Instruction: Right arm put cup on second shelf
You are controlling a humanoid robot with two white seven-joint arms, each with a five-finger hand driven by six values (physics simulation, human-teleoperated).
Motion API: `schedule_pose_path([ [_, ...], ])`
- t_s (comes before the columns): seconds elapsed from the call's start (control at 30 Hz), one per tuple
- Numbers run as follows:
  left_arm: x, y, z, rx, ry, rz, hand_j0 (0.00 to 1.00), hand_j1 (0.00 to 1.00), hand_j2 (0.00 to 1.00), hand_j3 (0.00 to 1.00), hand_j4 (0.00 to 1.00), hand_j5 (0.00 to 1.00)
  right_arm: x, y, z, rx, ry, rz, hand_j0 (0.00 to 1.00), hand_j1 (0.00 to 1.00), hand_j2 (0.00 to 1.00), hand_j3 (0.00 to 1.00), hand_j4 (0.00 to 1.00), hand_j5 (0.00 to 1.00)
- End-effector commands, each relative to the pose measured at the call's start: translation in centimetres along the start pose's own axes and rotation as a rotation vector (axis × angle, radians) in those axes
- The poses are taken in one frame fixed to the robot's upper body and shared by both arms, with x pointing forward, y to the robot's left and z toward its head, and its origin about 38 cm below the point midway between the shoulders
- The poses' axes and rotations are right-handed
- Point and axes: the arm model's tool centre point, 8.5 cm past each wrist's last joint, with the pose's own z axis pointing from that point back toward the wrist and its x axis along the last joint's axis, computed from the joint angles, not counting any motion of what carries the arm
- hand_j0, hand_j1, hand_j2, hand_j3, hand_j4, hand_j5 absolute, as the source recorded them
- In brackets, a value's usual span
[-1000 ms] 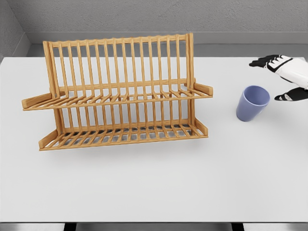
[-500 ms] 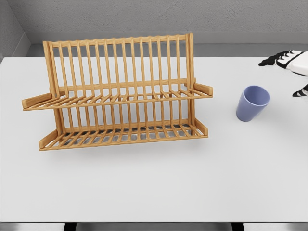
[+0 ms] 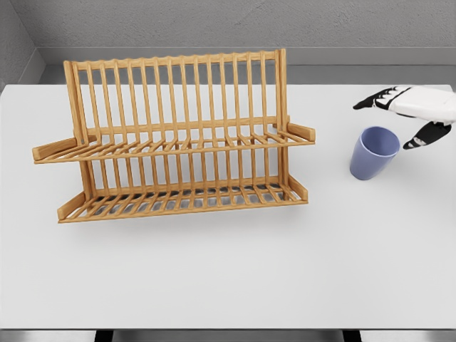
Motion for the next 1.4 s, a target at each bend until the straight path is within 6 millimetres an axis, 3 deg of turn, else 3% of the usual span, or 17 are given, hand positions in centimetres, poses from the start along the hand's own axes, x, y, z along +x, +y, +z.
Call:
schedule_pose_path([
  [0.0, 0.0, 0.0, 0.0, 0.0, 0.0, 0.0, 1.0, 1.0, 1.0, 1.0, 1.0, 1.0, 0.1, 0.6, -0.4, 0.024, -0.002, 0.0, 1.0, 1.0, 1.0, 1.0, 1.0, 1.0],
  [0.17, 0.0, 0.0, 0.0, 0.0, 0.0, 0.0, 1.0, 1.0, 1.0, 1.0, 1.0, 1.0, 0.7, 2.2, -1.6, 0.07, -0.027, -0.011, 1.0, 1.0, 1.0, 1.0, 1.0, 1.0],
  [0.37, 0.0, 0.0, 0.0, 0.0, 0.0, 0.0, 1.0, 1.0, 1.0, 1.0, 1.0, 1.0, -0.6, 3.9, -1.8, 0.1, 0.004, -0.06, 1.0, 1.0, 1.0, 1.0, 1.0, 1.0],
  [0.8, 0.0, 0.0, 0.0, 0.0, 0.001, 0.0, 1.0, 1.0, 1.0, 1.0, 1.0, 1.0, -0.2, 2.3, -1.8, 0.071, -0.005, -0.033, 1.0, 1.0, 1.0, 1.0, 1.0, 1.0],
  [1.1, 0.0, 0.0, 0.0, 0.0, 0.0, 0.0, 1.0, 1.0, 1.0, 1.0, 1.0, 1.0, 0.2, 2.6, -2.2, 0.083, -0.017, -0.029, 1.0, 1.0, 1.0, 1.0, 1.0, 1.0],
  [1.23, 0.0, 0.0, 0.0, 0.0, 0.0, 0.0, 1.0, 1.0, 1.0, 1.0, 1.0, 1.0, 0.1, 2.6, -2.1, 0.084, -0.016, -0.029, 0.7, 0.7, 0.7, 0.7, 0.7, 0.7],
  [1.37, 0.0, 0.0, 0.0, 0.0, 0.0, 0.0, 1.0, 1.0, 1.0, 1.0, 1.0, 1.0, 0.1, 2.6, -2.1, 0.084, -0.016, -0.029, 0.66, 0.66, 0.66, 0.66, 0.66, 0.66],
])
